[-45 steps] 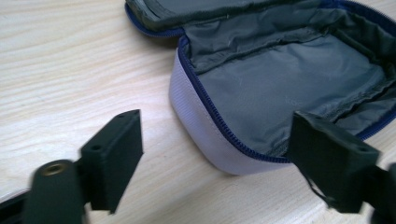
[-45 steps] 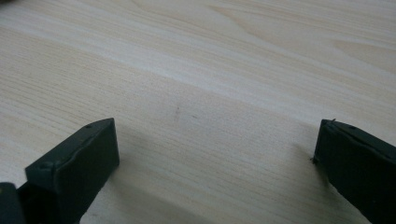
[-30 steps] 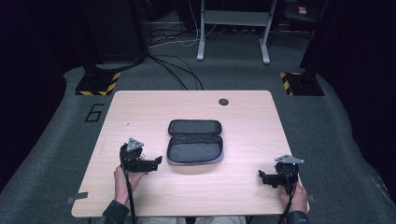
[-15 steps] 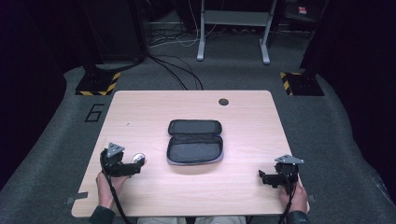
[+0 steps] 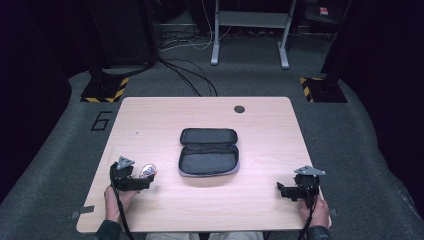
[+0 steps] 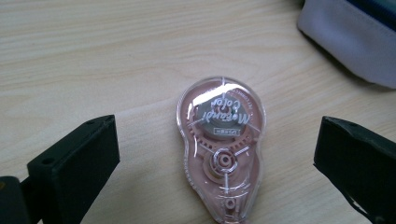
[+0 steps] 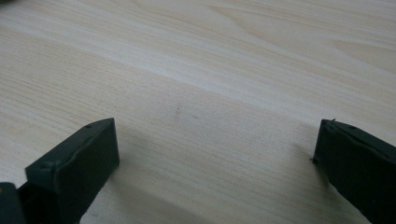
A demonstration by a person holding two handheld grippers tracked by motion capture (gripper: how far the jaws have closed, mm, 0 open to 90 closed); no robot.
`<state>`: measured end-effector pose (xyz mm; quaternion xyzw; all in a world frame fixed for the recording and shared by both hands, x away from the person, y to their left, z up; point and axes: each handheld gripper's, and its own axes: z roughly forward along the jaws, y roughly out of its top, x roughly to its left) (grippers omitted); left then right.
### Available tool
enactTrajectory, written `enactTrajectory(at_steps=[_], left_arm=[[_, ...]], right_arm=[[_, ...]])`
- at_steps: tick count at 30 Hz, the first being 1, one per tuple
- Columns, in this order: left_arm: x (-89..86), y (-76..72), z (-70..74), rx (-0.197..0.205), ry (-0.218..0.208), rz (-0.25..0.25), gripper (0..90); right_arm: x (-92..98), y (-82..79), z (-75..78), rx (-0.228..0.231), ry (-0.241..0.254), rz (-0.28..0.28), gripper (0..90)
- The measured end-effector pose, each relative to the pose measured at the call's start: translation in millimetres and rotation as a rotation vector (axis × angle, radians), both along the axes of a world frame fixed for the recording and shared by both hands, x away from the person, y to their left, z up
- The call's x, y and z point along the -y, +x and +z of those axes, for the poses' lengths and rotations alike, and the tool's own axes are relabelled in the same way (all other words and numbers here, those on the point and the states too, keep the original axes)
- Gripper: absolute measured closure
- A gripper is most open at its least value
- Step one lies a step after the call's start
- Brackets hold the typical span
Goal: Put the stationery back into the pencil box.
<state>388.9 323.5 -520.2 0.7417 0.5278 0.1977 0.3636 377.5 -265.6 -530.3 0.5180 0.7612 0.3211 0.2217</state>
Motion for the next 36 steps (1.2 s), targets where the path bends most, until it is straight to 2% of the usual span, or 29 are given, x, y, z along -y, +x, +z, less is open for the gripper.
enactTrajectory(at_steps=[1,2,3,8,10,16,17,19,21,24,25,36], left_arm=[[-0.4,0.2,-0.3,-0.008,0.004,-0.004,2.1],[0.2,0.7,-2.1,0.009,0.001,0.009,3.3],[-0.5,1.0,-2.0,0.003,0.006,0.004,5.3],[2.6,3.5,-2.9,0.029,0.022,0.018,17.0],[4.0,3.3,-3.1,0.020,0.029,0.019,22.4],[7.6,1.4,-6.4,0.020,0.043,0.010,28.2],[8.8,1.1,-7.4,0.035,0.045,0.019,29.0],[9.4,0.3,-7.1,0.037,0.045,0.016,33.1],[10.3,-0.9,-6.9,0.043,0.065,0.017,38.9],[11.8,-3.4,-9.3,0.071,0.063,0.026,42.1],[11.3,-4.2,-8.8,0.073,0.069,0.021,47.7],[11.8,-5.6,-8.6,0.075,0.072,0.024,49.9]], right_arm=[[0.0,0.0,-0.1,0.002,0.000,0.000,0.0],[0.0,0.0,-0.1,0.002,0.001,-0.001,0.0],[-0.1,0.1,-0.4,0.006,0.003,-0.001,0.0],[0.0,0.0,0.1,-0.001,0.000,0.000,0.0],[0.0,0.0,-0.1,0.002,0.002,-0.001,0.0],[-0.1,0.1,-0.4,0.006,0.003,-0.001,0.0],[0.0,0.1,-0.2,0.002,0.001,-0.001,0.0],[-0.1,0.1,-0.3,0.005,0.002,-0.001,0.0],[0.1,0.0,0.0,0.000,0.001,0.001,0.0],[0.1,0.0,0.0,-0.001,0.000,0.001,0.0],[0.0,0.0,0.0,-0.001,0.000,0.000,0.0],[-0.1,0.0,-0.2,0.004,0.002,-0.002,0.0]])
